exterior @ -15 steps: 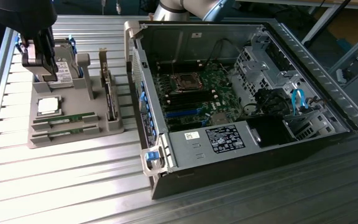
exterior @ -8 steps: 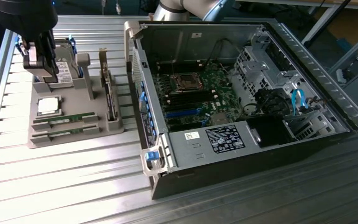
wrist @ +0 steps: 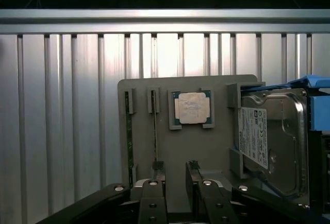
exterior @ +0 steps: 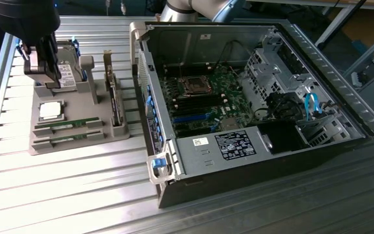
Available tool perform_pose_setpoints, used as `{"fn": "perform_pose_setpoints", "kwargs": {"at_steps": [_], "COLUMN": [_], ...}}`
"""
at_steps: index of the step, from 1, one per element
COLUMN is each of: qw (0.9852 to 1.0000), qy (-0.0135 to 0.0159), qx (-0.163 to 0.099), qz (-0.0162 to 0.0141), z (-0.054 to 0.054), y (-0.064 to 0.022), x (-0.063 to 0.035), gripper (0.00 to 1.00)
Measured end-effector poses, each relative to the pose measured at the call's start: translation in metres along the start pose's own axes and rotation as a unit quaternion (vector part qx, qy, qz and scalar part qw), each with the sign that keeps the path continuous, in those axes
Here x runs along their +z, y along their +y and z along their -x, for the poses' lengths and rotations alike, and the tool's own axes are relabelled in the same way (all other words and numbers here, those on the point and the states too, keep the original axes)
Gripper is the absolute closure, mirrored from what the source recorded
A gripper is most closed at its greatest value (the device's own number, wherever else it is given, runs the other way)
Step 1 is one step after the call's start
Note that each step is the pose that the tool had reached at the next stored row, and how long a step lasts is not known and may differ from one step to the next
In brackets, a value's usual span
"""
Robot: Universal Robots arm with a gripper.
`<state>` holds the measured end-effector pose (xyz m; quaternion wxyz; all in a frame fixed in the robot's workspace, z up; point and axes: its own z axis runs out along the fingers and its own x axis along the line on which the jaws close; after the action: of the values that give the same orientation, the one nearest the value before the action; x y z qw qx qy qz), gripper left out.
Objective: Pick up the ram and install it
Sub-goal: 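Pick up the ram and move it above insertion slot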
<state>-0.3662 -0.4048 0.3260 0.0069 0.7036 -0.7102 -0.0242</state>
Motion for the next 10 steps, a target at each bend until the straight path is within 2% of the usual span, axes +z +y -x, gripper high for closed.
{"fn": "perform_pose_setpoints", "kwargs": {"at_steps": [7,10], "qw": [1.0000,1.0000], "qy": [0.0000,0.0000], "qx": [0.000,0.000], "qz": [0.0000,0.0000], "z": [-0.008,-0.014], "y": [0.0002,0.0004], "x": [-0.0002,-0.0003], "gripper": [0.70,0.70]}}
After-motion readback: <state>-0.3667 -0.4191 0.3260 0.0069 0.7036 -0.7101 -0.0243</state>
